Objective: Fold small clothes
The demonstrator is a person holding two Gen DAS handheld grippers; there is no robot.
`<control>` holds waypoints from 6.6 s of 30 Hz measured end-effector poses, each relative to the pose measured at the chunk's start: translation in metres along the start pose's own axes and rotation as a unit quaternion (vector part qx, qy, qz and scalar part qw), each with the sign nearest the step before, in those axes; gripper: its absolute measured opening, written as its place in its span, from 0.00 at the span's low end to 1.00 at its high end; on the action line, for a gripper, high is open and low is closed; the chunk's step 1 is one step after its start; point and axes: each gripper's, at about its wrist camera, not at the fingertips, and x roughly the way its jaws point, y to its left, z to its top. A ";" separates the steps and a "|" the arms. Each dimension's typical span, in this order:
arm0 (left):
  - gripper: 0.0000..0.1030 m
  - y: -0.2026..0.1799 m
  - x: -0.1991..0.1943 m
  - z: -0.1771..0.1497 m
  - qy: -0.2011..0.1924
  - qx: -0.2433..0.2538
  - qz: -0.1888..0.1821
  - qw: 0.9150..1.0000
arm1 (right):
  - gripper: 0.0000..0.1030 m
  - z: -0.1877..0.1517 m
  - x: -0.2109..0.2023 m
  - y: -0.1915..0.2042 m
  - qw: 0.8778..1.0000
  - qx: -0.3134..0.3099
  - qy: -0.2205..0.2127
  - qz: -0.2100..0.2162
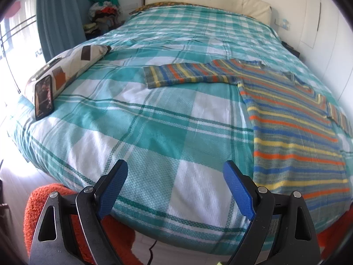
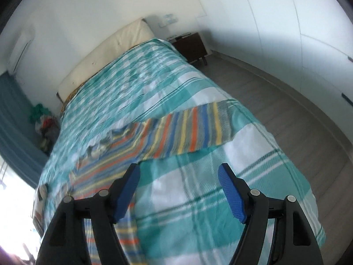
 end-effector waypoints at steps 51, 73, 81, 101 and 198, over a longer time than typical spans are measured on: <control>0.89 0.007 0.017 -0.008 0.039 0.002 -0.004 0.999 | 0.41 0.016 0.141 0.256 0.958 -0.175 0.147 0.173; 0.89 -0.012 0.025 -0.013 0.058 0.033 0.001 0.998 | 0.26 -0.118 0.093 0.165 0.947 -0.271 0.166 0.042; 0.90 -0.017 0.028 -0.020 0.070 0.057 0.002 0.996 | 0.26 -0.205 -0.001 0.131 0.962 -0.268 0.056 -0.018; 0.90 -0.018 0.017 -0.021 0.059 0.045 -0.011 0.997 | 0.50 -0.215 -0.015 0.132 0.961 -0.270 -0.022 -0.050; 0.02 -0.024 0.153 0.268 0.079 -0.003 -0.099 0.992 | 0.51 -0.214 0.001 0.132 0.964 -0.267 0.009 -0.009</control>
